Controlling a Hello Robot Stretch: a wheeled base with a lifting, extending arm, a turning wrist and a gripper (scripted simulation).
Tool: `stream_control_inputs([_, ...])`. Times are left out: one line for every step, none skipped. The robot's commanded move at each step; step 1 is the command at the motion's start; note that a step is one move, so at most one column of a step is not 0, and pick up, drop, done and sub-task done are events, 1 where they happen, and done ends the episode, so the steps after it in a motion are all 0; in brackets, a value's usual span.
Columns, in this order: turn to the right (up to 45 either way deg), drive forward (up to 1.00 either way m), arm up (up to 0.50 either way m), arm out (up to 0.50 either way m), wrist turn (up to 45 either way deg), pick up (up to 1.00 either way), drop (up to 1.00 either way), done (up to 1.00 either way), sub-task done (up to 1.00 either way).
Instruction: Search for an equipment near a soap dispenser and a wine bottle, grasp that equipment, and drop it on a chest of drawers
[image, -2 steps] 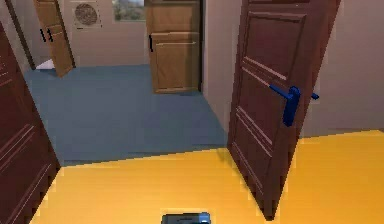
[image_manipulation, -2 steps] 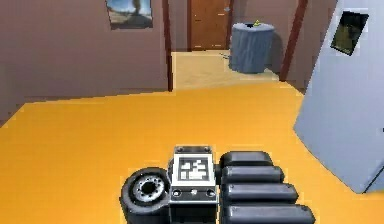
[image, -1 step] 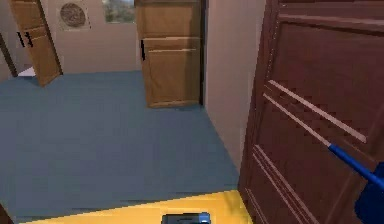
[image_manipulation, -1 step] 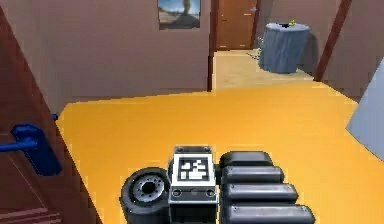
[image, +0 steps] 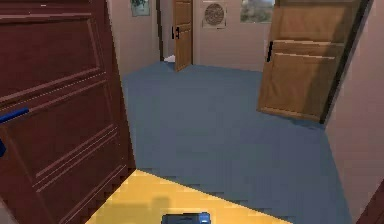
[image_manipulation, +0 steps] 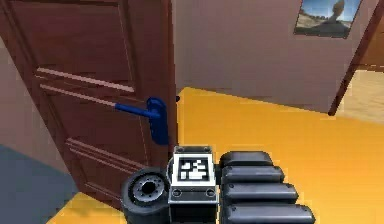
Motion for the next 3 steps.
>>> stream_control_inputs([0.0,1.00,0.00,0.00,0.0,0.00,0.00,0.00,0.00])
stream_control_inputs([0.0,0.85,0.00,0.00,0.0,0.00,0.00,0.00,0.00])
stream_control_inputs([-18.0,0.00,0.00,0.00,0.0,0.00,0.00,0.00,0.00])
